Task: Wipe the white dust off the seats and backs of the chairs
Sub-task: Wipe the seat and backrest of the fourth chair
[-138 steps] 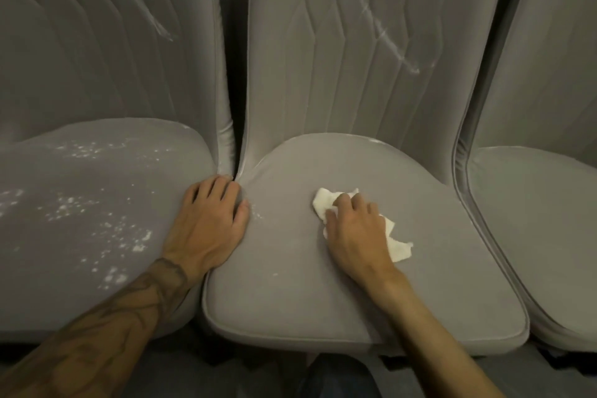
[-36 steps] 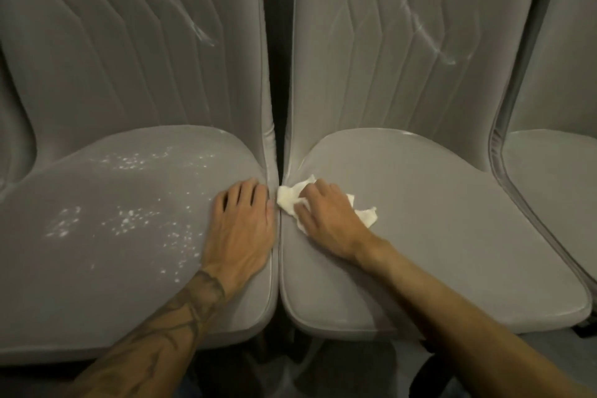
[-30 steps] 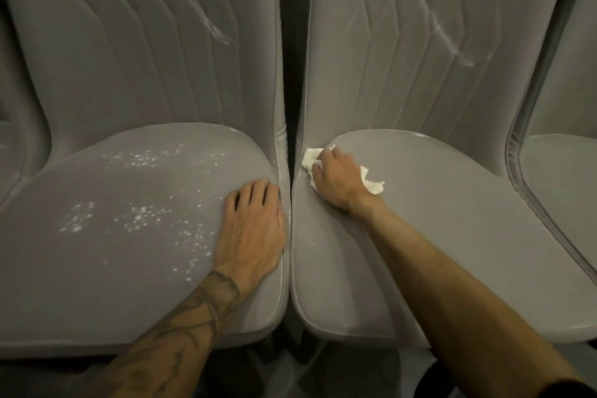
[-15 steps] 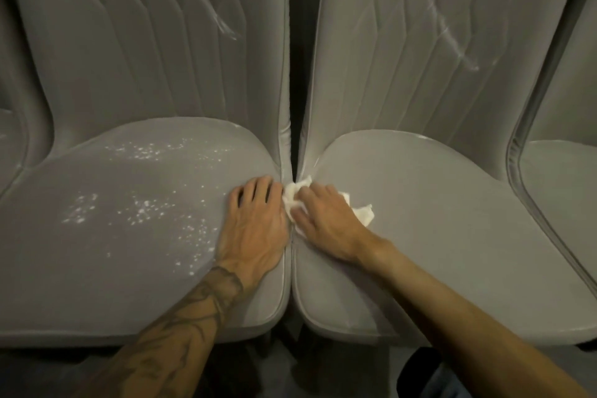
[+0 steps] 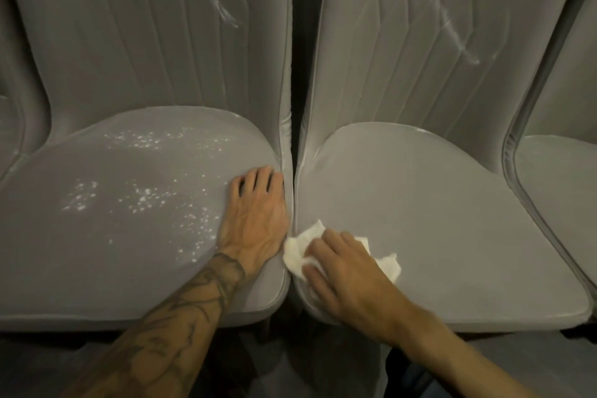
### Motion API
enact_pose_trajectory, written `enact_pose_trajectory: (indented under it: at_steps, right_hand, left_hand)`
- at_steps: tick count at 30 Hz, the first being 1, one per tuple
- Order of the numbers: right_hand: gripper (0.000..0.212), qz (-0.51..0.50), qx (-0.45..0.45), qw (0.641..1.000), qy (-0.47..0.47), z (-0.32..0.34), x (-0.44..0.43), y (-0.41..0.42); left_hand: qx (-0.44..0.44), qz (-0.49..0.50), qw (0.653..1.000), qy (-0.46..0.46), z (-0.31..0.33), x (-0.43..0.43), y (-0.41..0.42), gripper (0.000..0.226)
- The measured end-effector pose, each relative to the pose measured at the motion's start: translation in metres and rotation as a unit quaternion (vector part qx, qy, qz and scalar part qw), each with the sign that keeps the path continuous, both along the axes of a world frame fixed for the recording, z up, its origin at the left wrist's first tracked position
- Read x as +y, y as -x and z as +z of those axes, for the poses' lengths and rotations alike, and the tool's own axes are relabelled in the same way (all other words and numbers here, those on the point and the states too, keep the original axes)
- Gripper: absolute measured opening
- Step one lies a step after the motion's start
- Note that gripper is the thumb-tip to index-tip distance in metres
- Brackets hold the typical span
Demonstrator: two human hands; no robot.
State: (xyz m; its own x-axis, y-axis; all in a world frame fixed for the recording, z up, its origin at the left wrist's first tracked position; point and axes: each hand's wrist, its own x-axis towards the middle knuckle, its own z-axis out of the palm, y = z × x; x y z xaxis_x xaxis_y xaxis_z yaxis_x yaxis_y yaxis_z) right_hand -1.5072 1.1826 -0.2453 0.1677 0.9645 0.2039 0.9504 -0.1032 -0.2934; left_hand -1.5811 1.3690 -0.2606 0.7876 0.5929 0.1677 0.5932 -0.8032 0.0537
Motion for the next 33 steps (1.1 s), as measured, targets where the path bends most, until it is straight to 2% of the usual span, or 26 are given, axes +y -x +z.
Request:
enact_pose_trajectory:
  at_steps: [3,8,10,14,17,20,24,27,33]
  right_hand:
    - [0.022,-0.036,0.013,0.999,0.03,0.0,-0.006,-0.006]
    - [0.026,-0.187,-0.033,0.98,0.053,0.004,0.067,-0.032]
    - [0.025,-0.158,-0.039,0.986,0.037,-0.001,0.055,-0.016]
    - [0.016,-0.063,0.011,0.998,0.003,-0.007,-0.016,0.029]
    - [0.018,-0.103,-0.001,0.994,0.021,-0.006,-0.006,0.022]
    - [0.023,-0.171,-0.003,0.985,0.036,0.001,0.031,0.014]
    - [0.014,-0.149,-0.015,0.989,-0.009,-0.009,-0.002,0.037]
    - [0.016,-0.147,-0.016,0.989,-0.004,-0.017,-0.041,0.049]
    - [0.024,-0.198,-0.002,0.98,0.002,-0.007,0.004,0.05]
  left_hand:
    - [-0.003,-0.002,1.0,-0.003,-0.001,-0.001,0.001,0.048]
    - [0.003,-0.005,1.0,-0.016,-0.002,0.0,0.0,0.045]
    - [-0.001,-0.005,1.0,-0.016,-0.002,0.0,0.0,0.046]
    - [-0.016,-0.003,1.0,-0.017,-0.003,-0.001,-0.001,0.046]
    - [-0.017,-0.005,1.0,-0.011,-0.002,-0.001,0.0,0.048]
    - [-0.013,-0.011,1.0,-0.013,-0.006,0.001,0.0,0.041]
    - [-0.031,-0.007,0.999,-0.009,-0.006,0.001,0.0,0.044]
    - [-0.034,-0.01,0.999,-0.016,-0.007,0.001,0.0,0.049]
    - [-0.025,0.0,1.0,-0.007,-0.01,0.002,-0.001,0.045]
